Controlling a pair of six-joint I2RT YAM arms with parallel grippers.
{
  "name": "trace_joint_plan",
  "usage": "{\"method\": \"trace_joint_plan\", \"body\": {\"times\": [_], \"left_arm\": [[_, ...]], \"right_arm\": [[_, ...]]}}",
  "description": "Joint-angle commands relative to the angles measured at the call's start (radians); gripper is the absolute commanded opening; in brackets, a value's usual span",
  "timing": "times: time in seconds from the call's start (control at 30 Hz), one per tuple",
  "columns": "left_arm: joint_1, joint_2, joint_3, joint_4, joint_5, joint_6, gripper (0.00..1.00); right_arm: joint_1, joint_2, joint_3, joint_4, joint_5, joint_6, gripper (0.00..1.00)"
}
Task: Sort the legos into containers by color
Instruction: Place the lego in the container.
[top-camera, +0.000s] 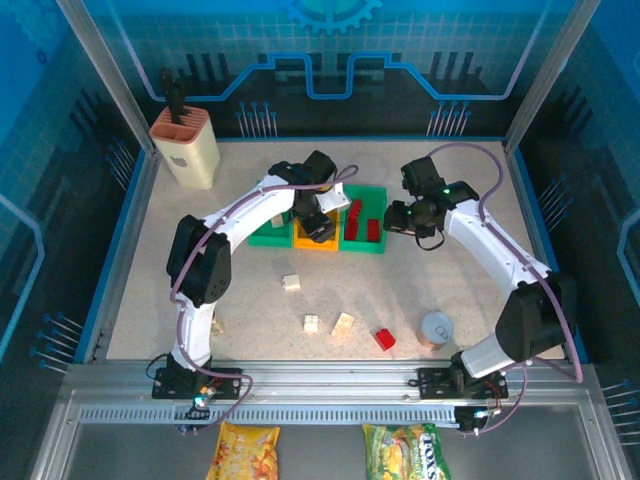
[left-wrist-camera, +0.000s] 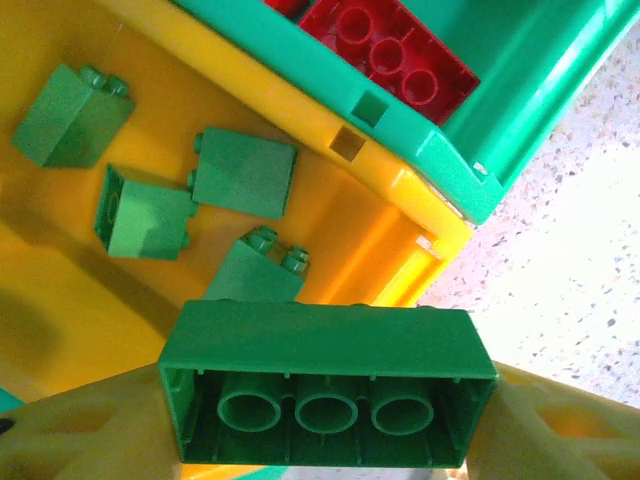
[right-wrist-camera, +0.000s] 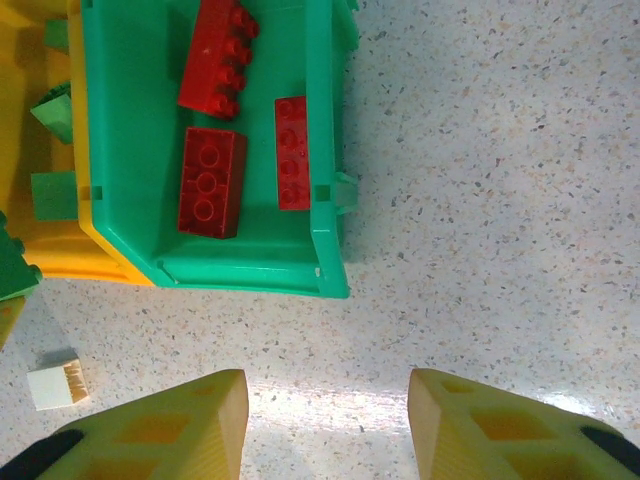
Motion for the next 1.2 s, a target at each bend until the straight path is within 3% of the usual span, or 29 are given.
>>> {"method": "trace_joint_plan", "body": {"times": [0.0,0.13,0.33,0.47,0.77,1.17], "left_arm": [[0.020,0.032,0.050,0.009,0.054,0.178,0.65],[0.036,0.052,0.056,0.018,0.115,0.288,0.63],[0.057,0.047,-0.021,0.161,0.169,0.441,0.65],[0.081,0.109,0.061,0.131,0.221,0.448,0.65],[0.099,0.229,0.203,0.074,0.226,0.495,0.67],[0.102,0.199,0.175,0.143,0.215,0.465,0.76]], "right_arm": [[-0.020,-0.037,-0.012,-0.032,0.024,-0.007,0.47],[-0.022,-0.053,-0.012,-0.037,0.029,-0.002,0.47],[-0.023,-0.071,-0.018,-0.045,0.031,0.007,0.46],[-0.024,-0.081,-0.024,-0.047,0.029,0.015,0.46],[-0.023,-0.087,-0.020,-0.069,0.069,0.008,0.46],[-0.023,-0.087,-0.022,-0.073,0.079,0.004,0.46]]}}
